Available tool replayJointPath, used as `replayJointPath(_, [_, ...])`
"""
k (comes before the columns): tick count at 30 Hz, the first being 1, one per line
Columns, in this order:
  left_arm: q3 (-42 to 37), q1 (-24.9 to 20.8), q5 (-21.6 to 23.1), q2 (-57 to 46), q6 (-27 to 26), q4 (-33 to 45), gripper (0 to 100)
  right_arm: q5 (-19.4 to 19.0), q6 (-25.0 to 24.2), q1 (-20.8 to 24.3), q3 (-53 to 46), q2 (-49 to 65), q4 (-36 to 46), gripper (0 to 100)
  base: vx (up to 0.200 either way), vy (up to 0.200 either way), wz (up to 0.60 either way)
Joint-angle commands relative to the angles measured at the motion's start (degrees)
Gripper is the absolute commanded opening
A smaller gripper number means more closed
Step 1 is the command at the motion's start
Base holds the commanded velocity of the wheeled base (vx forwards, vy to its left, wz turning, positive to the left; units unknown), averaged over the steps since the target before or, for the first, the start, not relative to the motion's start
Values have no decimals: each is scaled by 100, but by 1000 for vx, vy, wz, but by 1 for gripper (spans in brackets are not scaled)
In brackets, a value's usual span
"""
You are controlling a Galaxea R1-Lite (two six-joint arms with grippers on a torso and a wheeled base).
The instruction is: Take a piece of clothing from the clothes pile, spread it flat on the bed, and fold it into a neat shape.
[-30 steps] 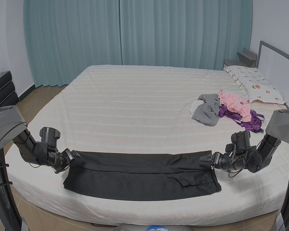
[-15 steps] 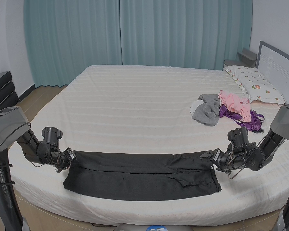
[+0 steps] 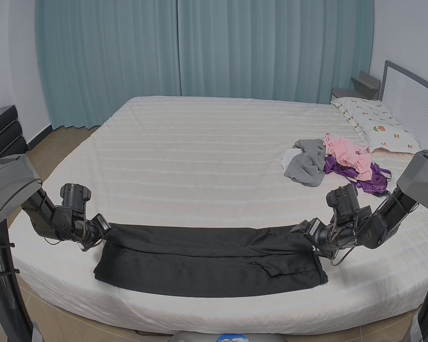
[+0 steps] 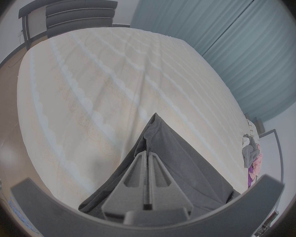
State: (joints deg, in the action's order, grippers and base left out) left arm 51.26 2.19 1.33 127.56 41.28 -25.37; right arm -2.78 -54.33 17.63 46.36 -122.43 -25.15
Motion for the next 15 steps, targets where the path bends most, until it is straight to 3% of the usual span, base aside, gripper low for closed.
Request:
replayJointPath(1, [-11,0,-1,-118,12,-3,0,32,-7,101,136,-202,72,100,0,0,0])
replayJointPath(10, [-11,-8,-1,-135,21,-3,0,313,-7,118,664,-703,142,100,0,0,0])
replayJointPath(11, [-11,-8,-1,-135,21,-3,0,313,-7,101,734,-712,212,0,0,0,0])
replayJointPath(15, [-20,-17,-1,-162,21,-3,0,331,-16,92,927,-721,529,0,0,0,0])
